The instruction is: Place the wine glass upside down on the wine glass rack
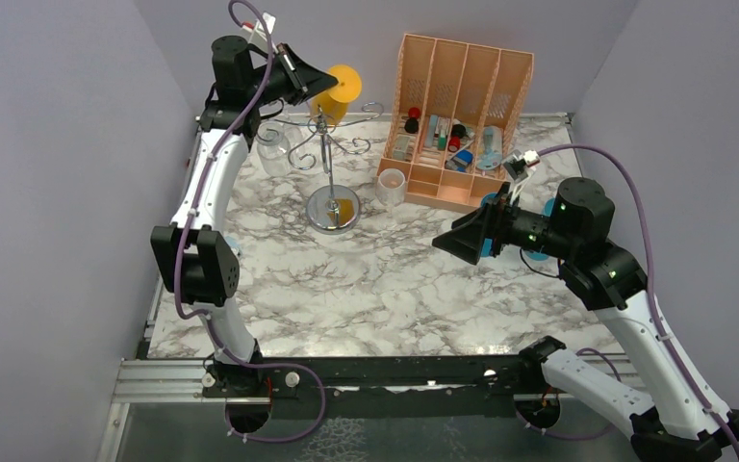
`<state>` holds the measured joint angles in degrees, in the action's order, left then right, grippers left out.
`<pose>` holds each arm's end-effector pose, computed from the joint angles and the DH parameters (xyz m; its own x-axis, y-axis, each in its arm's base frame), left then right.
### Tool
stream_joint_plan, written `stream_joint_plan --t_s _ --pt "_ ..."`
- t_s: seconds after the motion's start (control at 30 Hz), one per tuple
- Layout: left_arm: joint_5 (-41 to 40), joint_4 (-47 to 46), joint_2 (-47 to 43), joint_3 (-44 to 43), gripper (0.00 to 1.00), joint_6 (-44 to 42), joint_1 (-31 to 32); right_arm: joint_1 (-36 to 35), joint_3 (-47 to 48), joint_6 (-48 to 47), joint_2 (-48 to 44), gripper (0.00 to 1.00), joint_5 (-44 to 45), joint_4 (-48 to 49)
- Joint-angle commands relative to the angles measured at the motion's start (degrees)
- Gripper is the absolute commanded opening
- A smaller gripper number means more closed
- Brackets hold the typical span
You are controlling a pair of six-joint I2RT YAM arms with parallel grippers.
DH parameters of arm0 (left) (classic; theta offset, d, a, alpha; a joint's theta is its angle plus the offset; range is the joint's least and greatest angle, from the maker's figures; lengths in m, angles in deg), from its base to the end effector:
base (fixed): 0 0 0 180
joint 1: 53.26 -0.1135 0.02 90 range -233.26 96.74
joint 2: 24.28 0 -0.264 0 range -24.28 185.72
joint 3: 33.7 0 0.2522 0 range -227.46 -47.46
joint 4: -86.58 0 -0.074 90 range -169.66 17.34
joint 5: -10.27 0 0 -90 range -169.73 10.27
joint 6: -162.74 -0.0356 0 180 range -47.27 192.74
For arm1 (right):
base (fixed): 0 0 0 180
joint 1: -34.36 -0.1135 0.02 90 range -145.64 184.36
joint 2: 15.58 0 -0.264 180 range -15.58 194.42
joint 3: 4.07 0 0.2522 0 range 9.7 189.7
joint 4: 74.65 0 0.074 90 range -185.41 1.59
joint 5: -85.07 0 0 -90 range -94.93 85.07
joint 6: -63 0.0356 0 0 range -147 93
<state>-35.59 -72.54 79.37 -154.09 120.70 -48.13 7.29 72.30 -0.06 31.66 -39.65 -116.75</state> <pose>0.4192 -0.0625 0.4355 -0.6096 -0.4804 -0.6306 0.4528 0.4418 -0.7744 0.1348 0.0916 0.4069 -0.5715 0.1261 -0.8108 -0.6835 0.4736 0.5555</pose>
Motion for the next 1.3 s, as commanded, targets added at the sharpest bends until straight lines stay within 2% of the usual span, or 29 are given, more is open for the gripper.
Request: stream_joint_plan --t_s 0.0,0.53,1.27 --pt "0.3 -0.9 1.3 -3.6 0.04 0.2 0.4 -0.3 -0.1 -0.5 0.0 1.00 -0.9 1.5" --pt "-2.7 -0.7 4.6 -8.2 0.04 0.0 0.6 -0.3 0.8 -0.7 -0.6 1.00 -0.6 0.5" --pt "-8.1 4.5 6.7 -10.6 0.09 -4.0 0.2 -0.3 -0.4 0.0 -1.1 1.00 -1.2 0.7"
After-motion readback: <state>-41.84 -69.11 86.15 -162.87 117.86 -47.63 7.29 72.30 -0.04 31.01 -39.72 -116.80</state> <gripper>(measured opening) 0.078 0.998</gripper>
